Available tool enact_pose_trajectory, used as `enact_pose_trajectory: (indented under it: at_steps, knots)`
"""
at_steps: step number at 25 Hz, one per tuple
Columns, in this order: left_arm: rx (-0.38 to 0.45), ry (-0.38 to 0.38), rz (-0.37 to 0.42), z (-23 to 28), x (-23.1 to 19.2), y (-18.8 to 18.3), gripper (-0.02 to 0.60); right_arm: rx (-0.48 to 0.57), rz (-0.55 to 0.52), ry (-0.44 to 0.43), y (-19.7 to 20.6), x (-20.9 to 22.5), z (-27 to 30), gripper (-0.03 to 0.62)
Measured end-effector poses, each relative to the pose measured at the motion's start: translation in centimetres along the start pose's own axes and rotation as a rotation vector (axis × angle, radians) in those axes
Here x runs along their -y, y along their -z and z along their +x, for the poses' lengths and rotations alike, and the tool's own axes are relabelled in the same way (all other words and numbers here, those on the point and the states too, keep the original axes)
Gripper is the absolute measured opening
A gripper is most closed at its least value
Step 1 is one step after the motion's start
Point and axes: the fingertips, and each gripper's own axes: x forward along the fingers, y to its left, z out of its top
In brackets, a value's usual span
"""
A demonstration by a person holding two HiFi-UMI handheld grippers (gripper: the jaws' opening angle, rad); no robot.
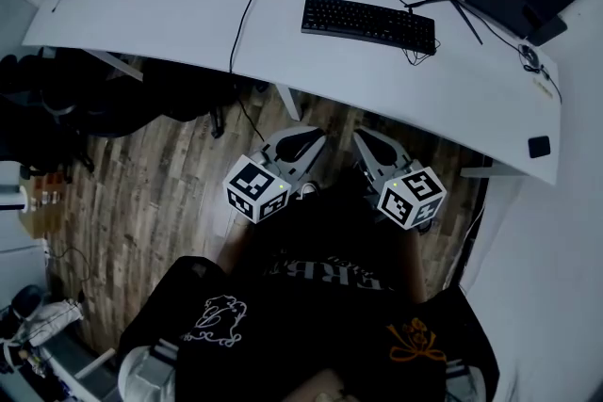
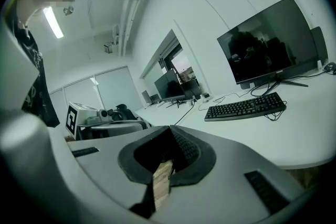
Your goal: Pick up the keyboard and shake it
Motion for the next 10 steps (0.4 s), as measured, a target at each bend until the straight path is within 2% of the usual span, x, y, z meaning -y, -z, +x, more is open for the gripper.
enact_pose_trajectory:
  at_steps: [10]
  knots:
    - [-0.003,0.017,0.001,0.71,0.88,0.49,0.035,-0.007,-0.005,0.012,0.39,0.56,-0.70,0.006]
